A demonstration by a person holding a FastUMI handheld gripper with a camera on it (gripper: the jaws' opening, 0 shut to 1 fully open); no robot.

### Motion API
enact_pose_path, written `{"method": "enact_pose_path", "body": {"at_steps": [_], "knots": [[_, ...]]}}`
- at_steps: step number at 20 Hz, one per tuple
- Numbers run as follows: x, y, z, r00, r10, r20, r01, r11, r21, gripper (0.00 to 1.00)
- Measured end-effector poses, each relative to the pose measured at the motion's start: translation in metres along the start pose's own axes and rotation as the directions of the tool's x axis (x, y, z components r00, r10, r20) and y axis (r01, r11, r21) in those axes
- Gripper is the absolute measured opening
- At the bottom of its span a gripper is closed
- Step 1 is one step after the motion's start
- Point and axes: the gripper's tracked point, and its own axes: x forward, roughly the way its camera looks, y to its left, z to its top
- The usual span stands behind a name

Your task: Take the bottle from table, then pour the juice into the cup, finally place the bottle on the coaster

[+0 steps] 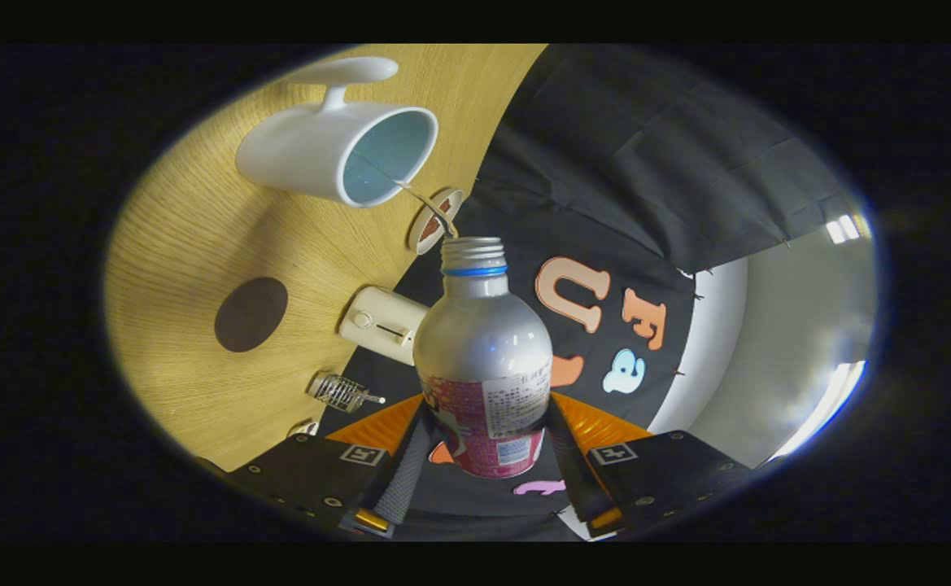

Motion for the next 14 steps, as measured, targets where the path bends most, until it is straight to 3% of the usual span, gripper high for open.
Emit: {"method": "enact_pose_path", "body": {"at_steps": [14], "knots": [[-0.002,0.002,0.013,0.999,0.008,0.040,-0.007,1.000,-0.014,0.76]]}}
